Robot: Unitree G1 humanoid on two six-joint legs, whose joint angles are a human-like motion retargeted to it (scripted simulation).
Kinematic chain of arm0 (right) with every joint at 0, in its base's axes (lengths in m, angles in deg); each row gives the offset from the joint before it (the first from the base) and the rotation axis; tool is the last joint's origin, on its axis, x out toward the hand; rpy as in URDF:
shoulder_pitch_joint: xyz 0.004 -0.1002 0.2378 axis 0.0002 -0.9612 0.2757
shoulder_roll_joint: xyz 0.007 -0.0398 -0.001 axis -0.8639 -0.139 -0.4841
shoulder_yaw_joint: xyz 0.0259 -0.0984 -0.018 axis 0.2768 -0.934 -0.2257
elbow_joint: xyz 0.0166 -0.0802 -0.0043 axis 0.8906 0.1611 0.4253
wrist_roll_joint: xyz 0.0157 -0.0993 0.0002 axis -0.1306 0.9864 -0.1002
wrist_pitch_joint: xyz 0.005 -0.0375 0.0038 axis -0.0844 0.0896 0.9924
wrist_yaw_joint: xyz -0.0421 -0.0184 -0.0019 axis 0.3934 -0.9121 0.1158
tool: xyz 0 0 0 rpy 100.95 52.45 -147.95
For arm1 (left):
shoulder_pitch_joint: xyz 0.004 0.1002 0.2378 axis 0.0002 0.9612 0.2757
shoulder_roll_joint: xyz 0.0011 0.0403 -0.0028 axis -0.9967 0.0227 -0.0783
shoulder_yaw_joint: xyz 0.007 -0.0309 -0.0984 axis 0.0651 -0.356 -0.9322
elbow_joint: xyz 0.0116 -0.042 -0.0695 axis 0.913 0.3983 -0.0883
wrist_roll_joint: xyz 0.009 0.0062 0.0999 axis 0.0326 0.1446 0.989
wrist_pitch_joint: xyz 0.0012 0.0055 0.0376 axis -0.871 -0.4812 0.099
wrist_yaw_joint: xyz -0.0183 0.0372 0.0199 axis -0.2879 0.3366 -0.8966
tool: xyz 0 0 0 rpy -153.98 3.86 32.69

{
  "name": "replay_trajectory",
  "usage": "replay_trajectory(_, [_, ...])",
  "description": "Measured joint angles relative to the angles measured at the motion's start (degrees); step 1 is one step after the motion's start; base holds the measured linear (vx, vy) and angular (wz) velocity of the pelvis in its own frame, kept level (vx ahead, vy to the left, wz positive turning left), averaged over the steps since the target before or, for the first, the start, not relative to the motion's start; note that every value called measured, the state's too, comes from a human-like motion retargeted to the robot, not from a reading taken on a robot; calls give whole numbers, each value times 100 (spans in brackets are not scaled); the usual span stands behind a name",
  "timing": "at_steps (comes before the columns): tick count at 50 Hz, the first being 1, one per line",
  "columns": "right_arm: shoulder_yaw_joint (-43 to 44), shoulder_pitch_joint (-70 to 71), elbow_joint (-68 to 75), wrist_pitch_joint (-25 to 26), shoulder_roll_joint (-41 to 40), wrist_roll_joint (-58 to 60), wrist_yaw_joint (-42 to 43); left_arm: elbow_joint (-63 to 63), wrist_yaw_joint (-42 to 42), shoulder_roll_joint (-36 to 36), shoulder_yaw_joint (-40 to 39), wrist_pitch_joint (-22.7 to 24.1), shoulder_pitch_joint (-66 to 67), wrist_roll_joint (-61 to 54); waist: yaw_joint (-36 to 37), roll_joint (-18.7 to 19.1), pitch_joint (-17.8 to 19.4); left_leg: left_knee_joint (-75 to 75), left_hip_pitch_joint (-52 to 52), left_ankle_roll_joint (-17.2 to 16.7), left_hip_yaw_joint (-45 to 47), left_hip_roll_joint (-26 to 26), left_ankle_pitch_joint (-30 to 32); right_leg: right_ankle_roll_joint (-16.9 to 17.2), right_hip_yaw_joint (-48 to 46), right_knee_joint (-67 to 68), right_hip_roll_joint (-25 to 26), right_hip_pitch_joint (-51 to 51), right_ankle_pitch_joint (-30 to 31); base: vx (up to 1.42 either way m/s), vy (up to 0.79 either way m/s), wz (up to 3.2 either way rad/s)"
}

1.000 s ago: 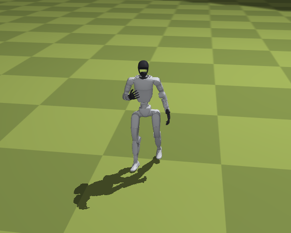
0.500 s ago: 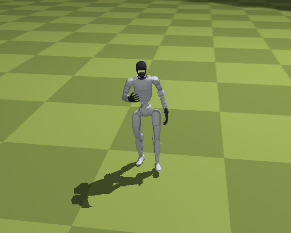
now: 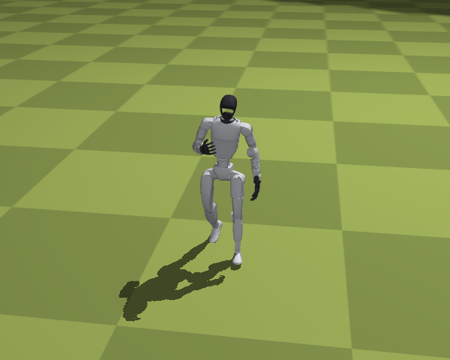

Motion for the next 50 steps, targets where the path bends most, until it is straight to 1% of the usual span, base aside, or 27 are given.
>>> replay_trajectory(2, [1,-9,-15,44,-15,-9,4,200,85,-13,130,-58,-317,82,-3,29,-85,87,58,42,-44,58,-123,1,-84,716,7,-369,241,37,18,2])
replay_trajectory(4, [7,14,-33,100,-10,-35,31,366,201,-8,230,-147,-675,179,-15,57,-132,173,115,81,-82,90,-240,-80,-296,1359,-77,-733,266,34,16,4])
replay_trajectory(7, [7,96,-52,166,24,-88,91,484,393,22,312,-287,-1228,308,-58,105,-126,295,226,107,-120,104,-414,-383,-818,1980,-370,-1174,-146,31,15,6])
replay_trajectory(9, [-12,157,-57,188,51,-91,118,437,499,53,336,-326,-1557,311,-120,133,-91,363,315,115,-148,85,-513,-554,-1102,2038,-518,-1377,-413,29,13,12])
replay_trajectory(10, [-25,184,-59,193,63,-86,125,384,545,71,344,-328,-1707,295,-159,146,-71,392,361,117,-166,69,-558,-607,-1198,1993,-554,-1467,-522,28,11,19])
replay_trajectory(12, [-58,229,-62,188,84,-66,123,191,606,106,348,-285,-1955,219,-268,165,-23,429,456,112,-216,23,-629,-602,-1228,1684,-502,-1631,-687,27,9,26])
replay_trajectory(16, [-110,316,-67,193,121,-30,103,-334,637,159,355,-150,-2330,-2,-533,170,116,451,665,80,-340,-127,-747,-467,-1139,564,-353,-1848,-760,27,6,33])
replay_trajectory(18, [-119,361,-70,218,144,-16,107,-587,630,178,383,-94,-2474,-120,-678,148,212,451,786,61,-414,-242,-807,-395,-1130,-206,-350,-1860,-591,27,3,41])
replay_trajectory(20, [-114,405,-74,261,168,3,137,-786,635,194,438,-56,-2598,-237,-832,108,326,451,931,47,-512,-382,-876,-306,-1146,-1068,-398,-1800,-287,29,0,49])
replay_trajectory(22, [-98,448,-80,329,185,66,183,-888,668,213,516,-45,-2705,-315,-983,67,454,447,1113,44,-634,-512,-960,-136,-1155,-1893,-462,-1705,98,32,-2,54])
replay_trajectory(25, [-75,489,-93,425,172,267,182,-858,689,262,623,-56,-2822,-250,-1152,48,590,425,1389,51,-796,-614,-1096,232,-1146,-2786,-516,-1641,536,35,-5,46])
replay_trajectory(27, [-67,475,-103,447,142,387,111,-730,643,313,666,-74,-2833,-59,-1229,98,598,415,1527,48,-881,-595,-1169,446,-1079,-2812,-521,-1768,337,37,-8,38])
replay_trajectory(28, [-66,444,-114,451,128,423,72,-665,611,339,687,-87,-2798,39,-1263,127,572,417,1583,47,-922,-580,-1201,512,-1028,-2812,-512,-1800,224,39,-11,34])
replay_trajectory(30, [-47,398,-125,473,107,457,-13,-520,524,388,699,-125,-2713,235,-1297,170,504,437,1673,37,-979,-546,-1253,535,-917,-2812,-467,-1797,194,40,-16,27])
replay_trajectory(33, [9,342,-123,519,97,437,-153,-345,372,442,638,-181,-2481,512,-1286,153,377,525,1777,90,-1062,-614,-1287,535,-887,-2812,-527,-1655,575,43,-18,19])
replay_trajectory(35, [25,282,-125,511,92,401,-218,-304,304,442,577,-189,-2214,643,-1253,138,283,634,1834,134,-1112,-656,-1268,535,-954,-2812,-586,-1526,663,45,-18,13])
replay_trajectory(38, [17,189,-118,434,106,263,-220,-346,275,386,500,-158,-1668,673,-1196,130,155,925,1855,238,-1220,-724,-1102,535,-1016,-2812,-709,-1286,388,46,-15,13])
replay_trajectory(41, [-20,98,-113,338,128,83,-152,-411,278,285,444,-115,-1029,518,-1115,80,55,1464,1735,353,-1315,-775,-750,507,-1012,-2812,-811,-1031,128,44,-19,5])
replay_trajectory(43, [-54,40,-116,278,142,-44,-91,-414,264,215,394,-105,-595,380,-1061,2,-9,2046,1507,434,-1346,-810,-445,486,-1001,-2802,-882,-884,6,41,-25,3])
replay_trajectory(46, [-88,-23,-135,213,181,-225,3,-332,209,153,259,-149,-6,196,-1050,-140,-141,3305,819,583,-1305,-856,-22,467,-1017,-2708,-1021,-787,-173,37,-25,19])
replay_trajectory(48, [-82,-35,-154,188,221,-318,61,-247,185,152,127,-205,315,84,-1066,-190,-231,4168,255,691,-1198,-822,132,437,-1044,-2620,-1074,-785,-297,32,-22,30])
replay_trajectory(50, [-61,-16,-166,169,265,-379,110,-162,169,181,-20,-262,570,-30,-1062,-203,-284,4830,-250,824,-1028,-739,126,390,-1066,-2527,-1084,-793,-418,30,-19,22])
